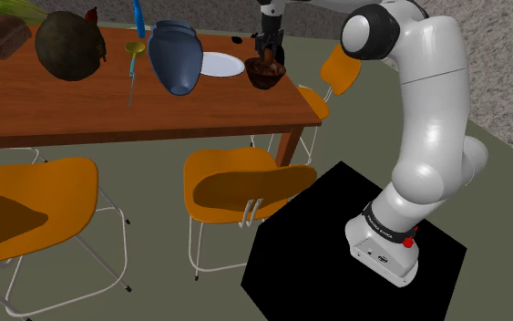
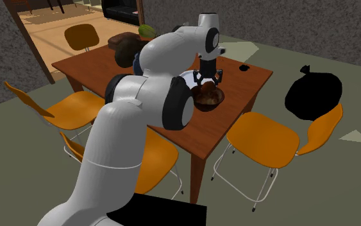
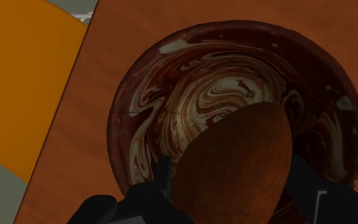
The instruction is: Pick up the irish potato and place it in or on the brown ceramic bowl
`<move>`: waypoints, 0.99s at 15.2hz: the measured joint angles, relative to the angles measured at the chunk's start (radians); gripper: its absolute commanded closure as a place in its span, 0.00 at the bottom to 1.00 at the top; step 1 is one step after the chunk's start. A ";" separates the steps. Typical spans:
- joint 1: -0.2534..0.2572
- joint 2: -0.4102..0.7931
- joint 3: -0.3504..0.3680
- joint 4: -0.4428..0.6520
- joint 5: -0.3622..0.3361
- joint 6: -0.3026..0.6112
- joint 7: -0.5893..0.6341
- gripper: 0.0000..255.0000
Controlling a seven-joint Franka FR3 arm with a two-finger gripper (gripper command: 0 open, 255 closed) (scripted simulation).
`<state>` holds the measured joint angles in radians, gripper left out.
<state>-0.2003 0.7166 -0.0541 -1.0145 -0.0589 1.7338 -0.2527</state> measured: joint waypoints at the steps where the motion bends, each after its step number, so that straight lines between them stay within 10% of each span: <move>1: 0.000 0.000 0.000 -0.002 0.000 0.002 0.000 1.00; 5: 0.000 -0.001 0.000 -0.004 0.000 0.004 0.001 1.00; 6: 0.000 -0.001 0.000 -0.004 0.000 0.004 0.001 0.00; 15: 0.002 0.019 0.000 0.097 0.001 -0.075 -0.002 0.00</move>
